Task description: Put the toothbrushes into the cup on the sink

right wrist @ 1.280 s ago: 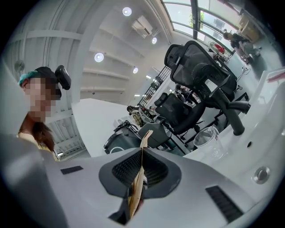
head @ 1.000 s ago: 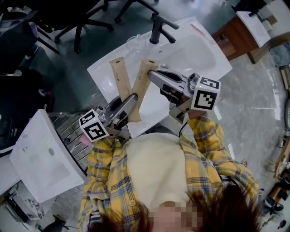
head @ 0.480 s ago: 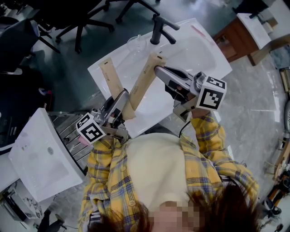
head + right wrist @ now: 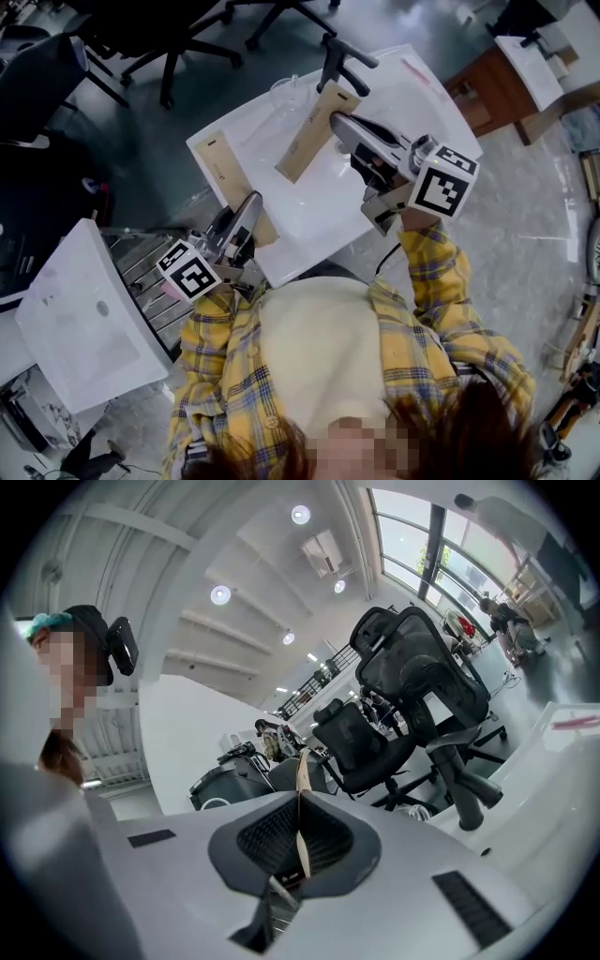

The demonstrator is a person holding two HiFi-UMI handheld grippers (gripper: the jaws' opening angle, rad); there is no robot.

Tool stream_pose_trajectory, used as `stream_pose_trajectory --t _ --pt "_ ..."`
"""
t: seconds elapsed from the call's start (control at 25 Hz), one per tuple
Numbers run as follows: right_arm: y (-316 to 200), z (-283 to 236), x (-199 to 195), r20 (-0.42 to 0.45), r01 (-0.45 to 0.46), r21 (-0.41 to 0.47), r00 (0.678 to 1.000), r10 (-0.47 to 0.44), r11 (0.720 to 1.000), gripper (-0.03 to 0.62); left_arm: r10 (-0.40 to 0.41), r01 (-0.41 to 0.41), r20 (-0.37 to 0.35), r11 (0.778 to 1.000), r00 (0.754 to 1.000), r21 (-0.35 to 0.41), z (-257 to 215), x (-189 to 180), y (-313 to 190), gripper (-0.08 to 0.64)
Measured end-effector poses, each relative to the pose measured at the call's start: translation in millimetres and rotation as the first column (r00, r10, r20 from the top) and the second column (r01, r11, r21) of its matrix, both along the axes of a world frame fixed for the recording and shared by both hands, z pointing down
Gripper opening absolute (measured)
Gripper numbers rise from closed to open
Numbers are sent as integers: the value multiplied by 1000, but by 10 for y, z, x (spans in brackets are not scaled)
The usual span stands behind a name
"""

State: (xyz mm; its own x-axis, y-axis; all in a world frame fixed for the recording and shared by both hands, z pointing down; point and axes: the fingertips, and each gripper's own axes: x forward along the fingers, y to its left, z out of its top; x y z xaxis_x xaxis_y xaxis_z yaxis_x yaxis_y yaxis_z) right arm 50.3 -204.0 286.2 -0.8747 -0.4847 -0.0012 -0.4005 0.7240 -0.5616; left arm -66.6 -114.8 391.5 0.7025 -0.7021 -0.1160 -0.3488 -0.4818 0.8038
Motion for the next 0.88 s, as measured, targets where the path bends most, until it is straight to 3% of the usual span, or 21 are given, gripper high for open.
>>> stream_pose_trajectory --t 0.24,0.52,0.88 --pt "-382 -196 -10 -12 -83 106 996 85 991 15 0 0 1 1000 1000 -21 16 1 15 8" --pt "-787 -390 57 5 -195 220 980 199 956 15 -26 26 5 999 1000 -34 31 -28 19 8" --pt "-1106 26 59 -65 -276 263 951 302 925 15 -46 46 -2 998 999 -40 59 -40 14 8"
